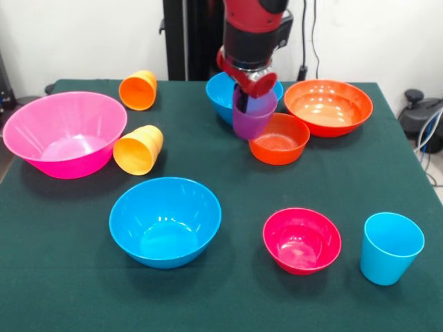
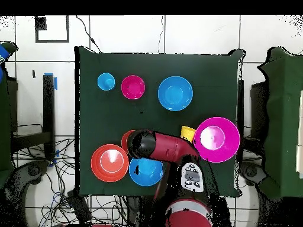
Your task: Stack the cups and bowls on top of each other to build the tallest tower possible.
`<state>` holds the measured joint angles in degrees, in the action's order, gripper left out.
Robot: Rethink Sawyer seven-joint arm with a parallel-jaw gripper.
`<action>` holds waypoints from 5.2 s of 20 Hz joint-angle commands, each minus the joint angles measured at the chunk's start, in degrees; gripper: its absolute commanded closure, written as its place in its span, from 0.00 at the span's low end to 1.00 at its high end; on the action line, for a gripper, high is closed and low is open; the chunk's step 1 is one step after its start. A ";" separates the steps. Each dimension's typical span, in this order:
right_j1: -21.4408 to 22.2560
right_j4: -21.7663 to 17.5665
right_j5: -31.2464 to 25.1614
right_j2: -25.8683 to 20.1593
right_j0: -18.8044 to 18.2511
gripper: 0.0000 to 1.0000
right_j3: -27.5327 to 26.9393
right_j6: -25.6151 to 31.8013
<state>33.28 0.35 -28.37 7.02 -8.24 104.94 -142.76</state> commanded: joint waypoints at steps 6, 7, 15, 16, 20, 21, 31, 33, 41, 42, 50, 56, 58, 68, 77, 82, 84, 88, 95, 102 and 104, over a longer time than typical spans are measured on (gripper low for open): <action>1.65 4.66 -11.93 1.74 4.43 1.00 2.56 -10.09; 1.53 4.79 -12.62 2.03 4.92 1.00 1.86 -10.27; 1.09 8.10 -14.04 1.54 6.81 1.00 0.54 -11.55; 0.82 8.86 -13.21 1.14 6.76 1.00 1.10 -11.54; -0.58 10.38 -7.04 -0.04 6.25 1.00 2.17 -9.89; -0.86 11.08 -5.18 -0.64 6.17 1.00 2.72 -9.74; -3.46 12.77 10.21 -5.55 2.49 1.00 7.44 -7.12; -3.14 12.83 10.73 -5.84 2.44 1.00 8.00 -7.17; -5.41 13.72 15.55 -8.99 0.54 1.00 9.81 -8.47; -5.76 14.07 15.94 -9.27 0.57 1.00 9.95 -9.01; -7.76 14.35 18.50 -9.96 -0.40 1.00 10.08 -9.42; -9.19 14.49 21.53 -12.08 -1.22 1.00 11.41 -10.07; -9.97 13.51 22.44 -12.49 -1.99 1.00 11.03 -8.95; -12.84 3.27 22.49 -7.96 -2.71 1.00 1.07 2.68; -12.81 -1.76 18.47 -11.08 -5.87 1.00 -4.84 4.77; -12.68 -4.68 17.84 -12.21 -7.35 1.00 -6.57 5.73; -12.80 -6.36 17.35 -12.55 -7.89 1.00 -7.77 6.48; -13.04 -8.92 15.79 -13.77 -9.33 1.00 -9.48 7.05; -12.58 -12.02 13.71 -14.65 -9.93 1.00 -10.98 6.26; -11.74 -14.58 11.62 -15.15 -10.09 1.00 -11.43 5.59; -11.96 -15.07 10.76 -15.43 -10.52 1.00 -12.11 5.85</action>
<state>27.23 -10.89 -18.03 -4.40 -17.39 102.45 -142.75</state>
